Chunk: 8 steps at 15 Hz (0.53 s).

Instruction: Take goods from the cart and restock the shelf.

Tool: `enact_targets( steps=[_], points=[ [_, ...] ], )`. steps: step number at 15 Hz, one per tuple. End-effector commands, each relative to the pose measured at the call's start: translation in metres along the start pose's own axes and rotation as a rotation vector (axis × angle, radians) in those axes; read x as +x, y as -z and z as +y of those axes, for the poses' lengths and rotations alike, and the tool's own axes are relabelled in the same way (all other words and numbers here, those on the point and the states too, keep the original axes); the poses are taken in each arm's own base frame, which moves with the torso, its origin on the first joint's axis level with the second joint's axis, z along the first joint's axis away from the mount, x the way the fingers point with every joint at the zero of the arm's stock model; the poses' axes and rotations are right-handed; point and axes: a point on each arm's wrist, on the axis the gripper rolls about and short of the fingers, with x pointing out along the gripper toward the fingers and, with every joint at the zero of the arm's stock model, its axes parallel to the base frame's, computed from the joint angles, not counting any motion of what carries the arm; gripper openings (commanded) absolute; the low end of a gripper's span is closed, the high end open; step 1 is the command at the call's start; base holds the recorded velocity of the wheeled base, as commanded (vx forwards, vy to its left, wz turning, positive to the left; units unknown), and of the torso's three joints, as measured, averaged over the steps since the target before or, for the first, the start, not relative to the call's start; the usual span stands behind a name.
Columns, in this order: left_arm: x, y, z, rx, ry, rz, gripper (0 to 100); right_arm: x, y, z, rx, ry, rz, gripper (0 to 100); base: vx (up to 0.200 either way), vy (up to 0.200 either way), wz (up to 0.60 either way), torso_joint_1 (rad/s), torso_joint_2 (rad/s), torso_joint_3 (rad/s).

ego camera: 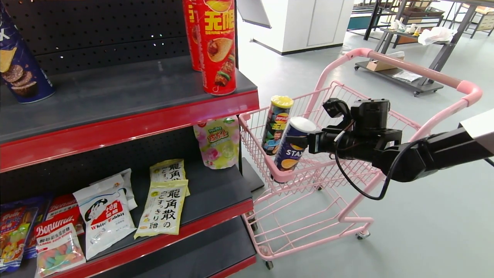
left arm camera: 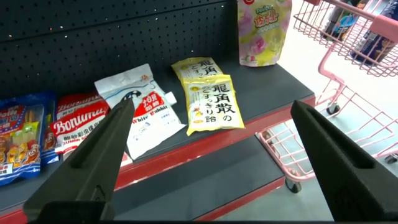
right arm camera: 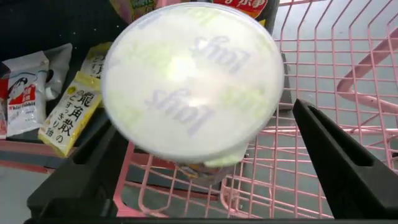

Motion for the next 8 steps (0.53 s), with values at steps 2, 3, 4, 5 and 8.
enact_targets(
  steps=[2, 3, 4, 5, 8],
  points=[
    [0.0, 0.0, 0.0, 0.0, 0.0, 0.001, 100, 0.017, 0.01, -0.005, 0.003, -0.004, 0.015, 100, 0.0, 0.0, 0.0, 0.0, 0.0, 0.0],
    [0.0, 0.0, 0.0, 0.0, 0.0, 0.001, 100, 0.021, 0.013, -0.006, 0.001, -0.002, 0.009, 100, 0.0, 0.0, 0.0, 0.0, 0.0, 0.0],
    [0.0, 0.0, 0.0, 0.0, -0.001, 0.001, 100, 0.028, 0.02, -0.009, -0.001, -0.003, 0.005, 100, 0.0, 0.0, 0.0, 0.0, 0.0, 0.0],
    [0.0, 0.0, 0.0, 0.0, 0.0, 0.001, 100, 0.031, 0.022, -0.01, -0.001, -0.002, -0.002, 100, 0.0, 0.0, 0.0, 0.0, 0.0, 0.0],
    [0.0, 0.0, 0.0, 0.0, -0.001, 0.001, 100, 0.038, 0.027, -0.007, 0.033, -0.008, 0.004, 0, 0.0, 0.0, 0.0, 0.0, 0.0, 0.0]
  ],
)
